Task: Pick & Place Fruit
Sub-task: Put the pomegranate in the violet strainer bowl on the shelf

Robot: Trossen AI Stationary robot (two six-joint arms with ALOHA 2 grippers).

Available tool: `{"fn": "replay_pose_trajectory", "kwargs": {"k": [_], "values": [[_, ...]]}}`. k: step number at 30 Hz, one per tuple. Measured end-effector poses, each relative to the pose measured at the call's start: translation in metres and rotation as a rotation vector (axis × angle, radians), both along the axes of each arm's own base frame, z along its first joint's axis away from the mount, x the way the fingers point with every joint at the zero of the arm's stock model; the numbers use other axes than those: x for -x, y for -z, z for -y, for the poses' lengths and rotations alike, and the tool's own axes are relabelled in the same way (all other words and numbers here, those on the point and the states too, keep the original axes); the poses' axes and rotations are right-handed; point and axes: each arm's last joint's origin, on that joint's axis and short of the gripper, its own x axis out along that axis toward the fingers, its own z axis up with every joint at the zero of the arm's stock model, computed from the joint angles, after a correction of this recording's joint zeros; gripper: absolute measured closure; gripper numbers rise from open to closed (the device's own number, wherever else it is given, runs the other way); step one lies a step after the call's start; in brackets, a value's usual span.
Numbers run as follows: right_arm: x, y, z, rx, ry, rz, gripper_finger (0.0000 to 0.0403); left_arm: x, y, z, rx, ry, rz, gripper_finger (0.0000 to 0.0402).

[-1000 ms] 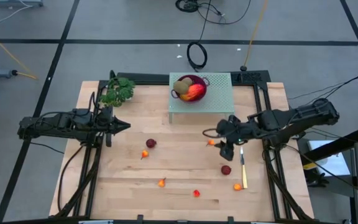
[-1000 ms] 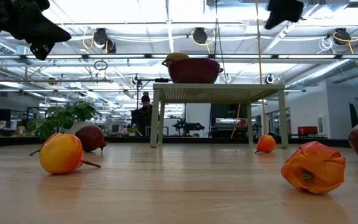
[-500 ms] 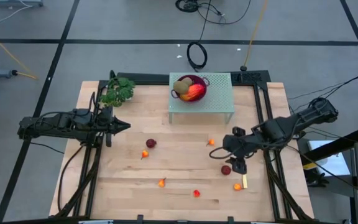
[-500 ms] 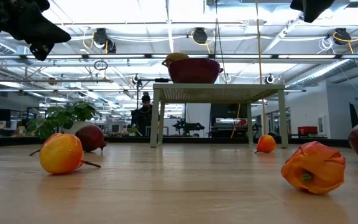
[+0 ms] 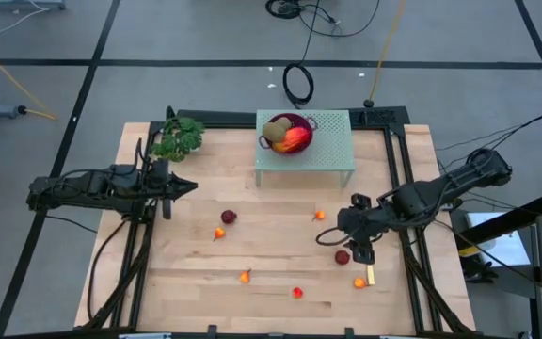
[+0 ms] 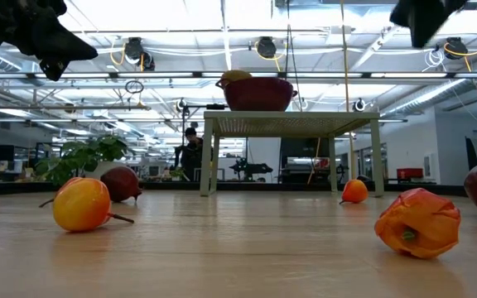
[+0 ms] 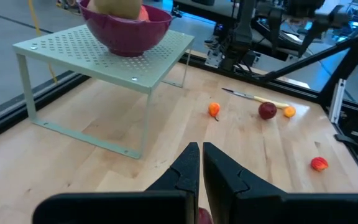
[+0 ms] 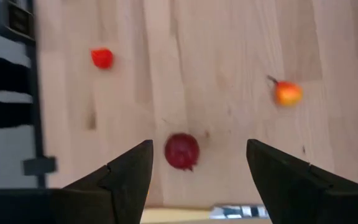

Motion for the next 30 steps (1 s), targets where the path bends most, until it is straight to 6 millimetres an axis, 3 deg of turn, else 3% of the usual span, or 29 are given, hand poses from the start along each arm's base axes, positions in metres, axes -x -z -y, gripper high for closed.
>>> {"fn": "replay_pose_trajectory", "kwargs": {"k": [6,14,21,30], "values": [[0.004,0.039,0.001,0.012,0.039,-0.091,0.0148,0.000,0.000,0.000,0.000,0.000,0.000,0.0382],[0.010,0.080,0.002,-0.048,0.065,-0.166,0.0117,0.000,0.000,0.000,0.000,0.000,0.001,0.0382],[0.012,0.095,0.003,-0.046,0.056,-0.161,0.0115,0.000,0.000,0.000,0.001,-0.001,0.001,0.0382],[0.007,0.105,-0.002,-0.117,-0.086,-0.077,0.0118,0.000,0.000,0.000,0.001,-0.001,0.001,0.0382]]}}
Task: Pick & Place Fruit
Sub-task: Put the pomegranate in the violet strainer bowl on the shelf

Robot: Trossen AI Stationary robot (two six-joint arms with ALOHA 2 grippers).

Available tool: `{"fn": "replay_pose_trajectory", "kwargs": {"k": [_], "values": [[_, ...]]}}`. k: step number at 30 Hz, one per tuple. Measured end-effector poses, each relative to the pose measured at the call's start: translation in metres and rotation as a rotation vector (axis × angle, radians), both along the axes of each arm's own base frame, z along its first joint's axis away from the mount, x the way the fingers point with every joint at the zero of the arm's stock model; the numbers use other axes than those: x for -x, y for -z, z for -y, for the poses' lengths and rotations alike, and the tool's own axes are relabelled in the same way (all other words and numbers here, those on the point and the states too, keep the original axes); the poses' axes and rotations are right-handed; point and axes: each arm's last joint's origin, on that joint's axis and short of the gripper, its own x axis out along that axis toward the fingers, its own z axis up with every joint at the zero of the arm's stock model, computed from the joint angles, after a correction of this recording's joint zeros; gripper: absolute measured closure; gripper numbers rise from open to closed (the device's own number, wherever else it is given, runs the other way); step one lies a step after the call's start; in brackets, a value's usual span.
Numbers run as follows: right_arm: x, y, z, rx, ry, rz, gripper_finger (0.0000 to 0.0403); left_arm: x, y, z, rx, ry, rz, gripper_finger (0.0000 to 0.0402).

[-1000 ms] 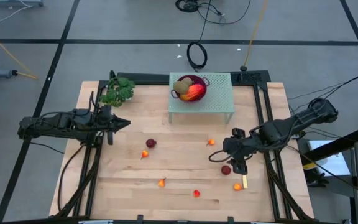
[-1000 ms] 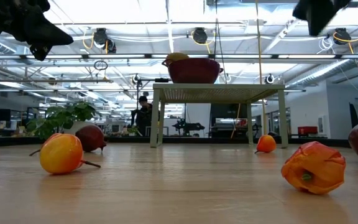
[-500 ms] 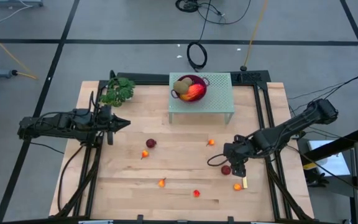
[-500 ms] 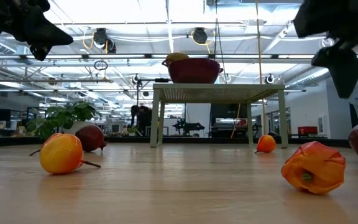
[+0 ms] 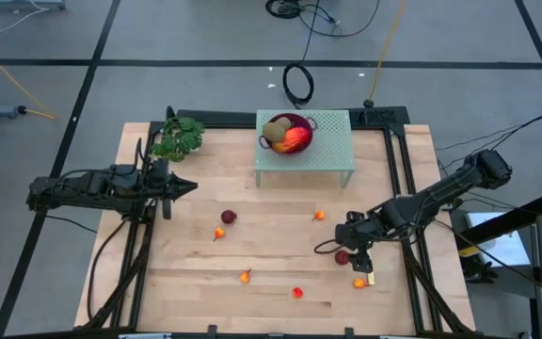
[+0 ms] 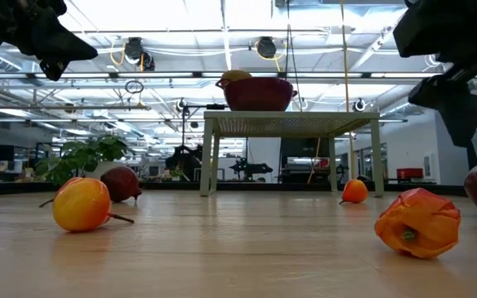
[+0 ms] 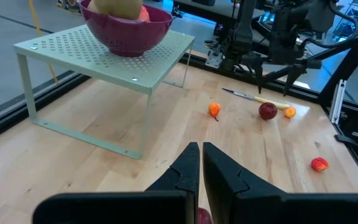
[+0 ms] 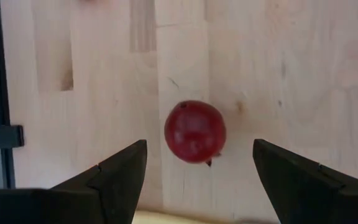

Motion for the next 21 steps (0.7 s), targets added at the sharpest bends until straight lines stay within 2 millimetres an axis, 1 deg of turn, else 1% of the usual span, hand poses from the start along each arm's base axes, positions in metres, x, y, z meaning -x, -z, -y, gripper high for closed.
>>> {"fn": "replay_pose_trajectory", "kwargs": {"k": [4,12,16,21], "values": [[-0.001,0.006,0.000,-0.006,-0.003,0.036,0.0118,0.000,0.000,0.000,0.000,0.000,0.000,0.0382],[0.001,0.012,0.001,0.001,-0.008,0.028,0.0125,0.000,0.000,0.000,0.000,0.000,0.000,0.0382],[0.000,0.017,-0.001,0.022,-0.050,0.020,0.0127,0.000,0.000,0.000,0.000,0.000,0.000,0.0382],[-0.005,0.023,-0.008,0.034,-0.113,0.036,0.0127,0.000,0.000,0.000,0.000,-0.001,0.002,0.0382]]}}
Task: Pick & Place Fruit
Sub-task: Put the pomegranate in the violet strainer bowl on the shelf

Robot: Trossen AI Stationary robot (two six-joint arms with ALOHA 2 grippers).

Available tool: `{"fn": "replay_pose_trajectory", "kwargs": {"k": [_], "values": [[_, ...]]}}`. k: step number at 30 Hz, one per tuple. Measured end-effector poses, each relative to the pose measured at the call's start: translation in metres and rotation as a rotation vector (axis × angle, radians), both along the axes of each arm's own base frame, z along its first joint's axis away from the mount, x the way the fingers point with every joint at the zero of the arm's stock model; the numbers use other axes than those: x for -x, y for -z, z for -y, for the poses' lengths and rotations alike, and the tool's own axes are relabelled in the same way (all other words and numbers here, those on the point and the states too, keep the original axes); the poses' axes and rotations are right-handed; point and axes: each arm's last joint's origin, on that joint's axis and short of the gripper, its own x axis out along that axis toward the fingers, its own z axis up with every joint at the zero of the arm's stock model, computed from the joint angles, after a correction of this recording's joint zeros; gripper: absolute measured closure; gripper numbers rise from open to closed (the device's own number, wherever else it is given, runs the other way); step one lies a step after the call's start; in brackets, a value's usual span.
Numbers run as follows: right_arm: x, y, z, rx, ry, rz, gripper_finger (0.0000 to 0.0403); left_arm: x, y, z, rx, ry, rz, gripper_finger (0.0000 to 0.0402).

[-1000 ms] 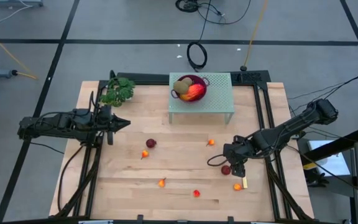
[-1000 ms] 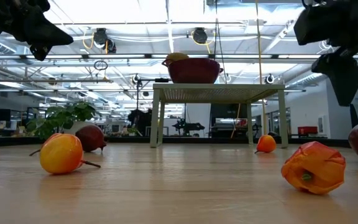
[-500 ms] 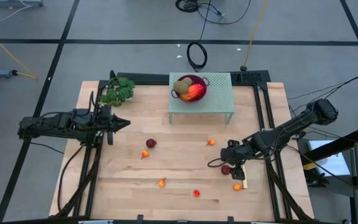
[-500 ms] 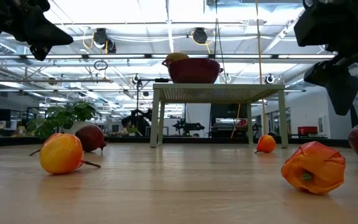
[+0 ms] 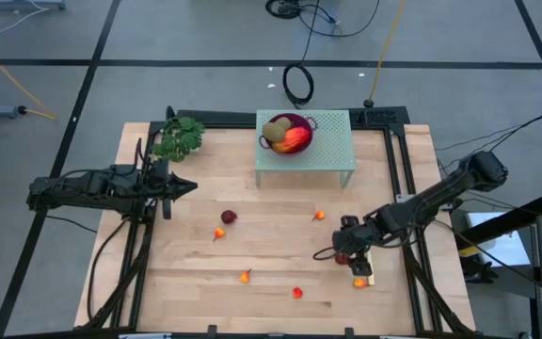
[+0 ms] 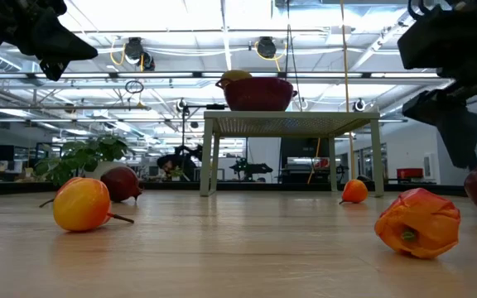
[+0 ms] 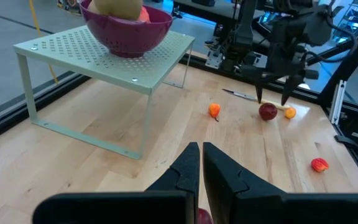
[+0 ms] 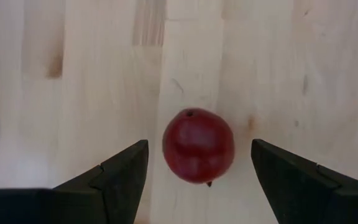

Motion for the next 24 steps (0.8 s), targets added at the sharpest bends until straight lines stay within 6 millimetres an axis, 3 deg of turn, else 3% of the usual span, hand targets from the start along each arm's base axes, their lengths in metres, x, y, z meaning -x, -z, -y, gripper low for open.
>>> {"fn": "replay_pose_trajectory", "kwargs": {"k": [24], "values": [[-0.014,0.037,-0.015,0.077,-0.059,-0.063,0.0127,0.000,0.000,0.000,-0.009,0.001,-0.003,0.0382]]}}
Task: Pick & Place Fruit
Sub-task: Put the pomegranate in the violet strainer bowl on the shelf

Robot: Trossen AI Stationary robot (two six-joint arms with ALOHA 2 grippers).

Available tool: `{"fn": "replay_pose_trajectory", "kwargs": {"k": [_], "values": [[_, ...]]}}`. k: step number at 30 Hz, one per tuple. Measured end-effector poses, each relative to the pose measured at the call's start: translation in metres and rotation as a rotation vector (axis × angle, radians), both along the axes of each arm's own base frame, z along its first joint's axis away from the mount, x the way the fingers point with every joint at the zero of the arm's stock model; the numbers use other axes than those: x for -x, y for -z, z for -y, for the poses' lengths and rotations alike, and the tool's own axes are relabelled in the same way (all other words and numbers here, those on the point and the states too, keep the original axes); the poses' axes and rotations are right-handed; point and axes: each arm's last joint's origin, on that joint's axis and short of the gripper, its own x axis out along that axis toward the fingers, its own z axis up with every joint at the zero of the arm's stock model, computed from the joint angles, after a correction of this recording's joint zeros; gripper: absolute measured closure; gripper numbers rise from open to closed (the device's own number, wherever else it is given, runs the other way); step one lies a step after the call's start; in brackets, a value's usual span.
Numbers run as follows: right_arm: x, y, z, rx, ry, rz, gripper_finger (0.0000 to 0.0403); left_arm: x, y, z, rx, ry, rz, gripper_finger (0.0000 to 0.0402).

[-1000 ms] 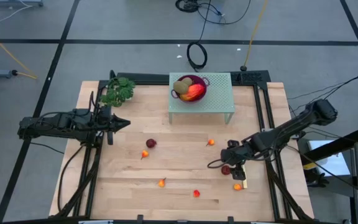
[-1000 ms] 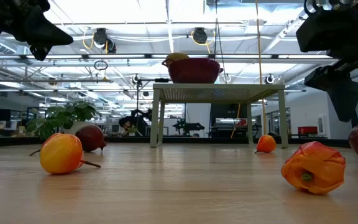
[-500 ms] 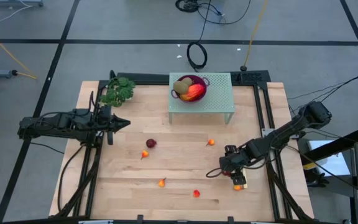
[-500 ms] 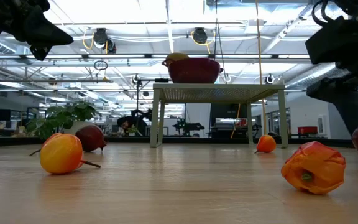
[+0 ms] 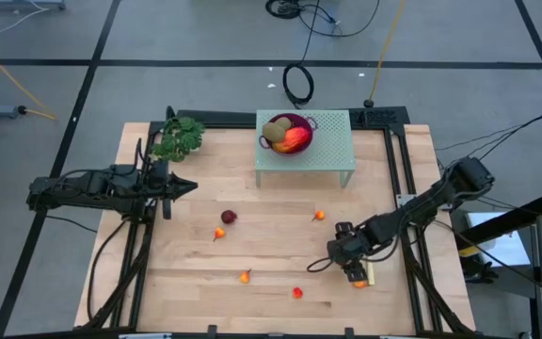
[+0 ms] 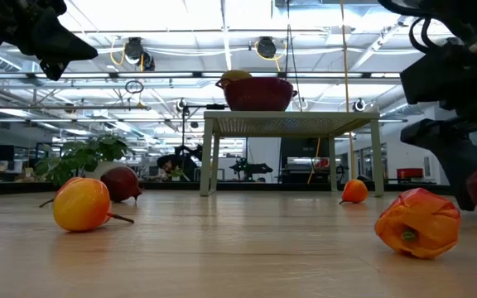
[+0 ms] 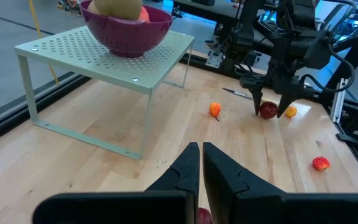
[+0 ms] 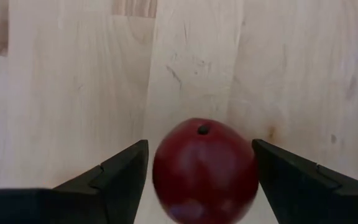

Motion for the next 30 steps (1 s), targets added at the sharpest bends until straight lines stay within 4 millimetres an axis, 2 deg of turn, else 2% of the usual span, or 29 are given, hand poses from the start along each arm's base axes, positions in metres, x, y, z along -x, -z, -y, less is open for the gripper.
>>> {"fn": "replay_pose_trajectory", "kwargs": {"k": [8,17,20,26,30], "values": [[0.001,0.000,0.000,0.005,0.002,-0.010,0.0133,0.000,0.000,0.000,0.000,0.000,-0.001,0.0382],[0.001,0.000,0.000,0.004,0.002,-0.010,0.0198,0.000,0.000,0.000,-0.002,0.001,-0.001,0.0382],[0.001,0.000,0.001,0.001,0.008,-0.009,0.0206,0.000,0.000,0.000,-0.020,0.005,-0.004,0.0382],[-0.002,-0.006,0.007,-0.044,0.150,-0.010,0.0199,0.000,0.000,0.000,-0.040,0.011,-0.007,0.0382],[-0.007,-0.017,0.013,-0.085,0.231,0.021,0.0207,0.000,0.000,0.000,-0.042,0.011,-0.007,0.0382]]}}
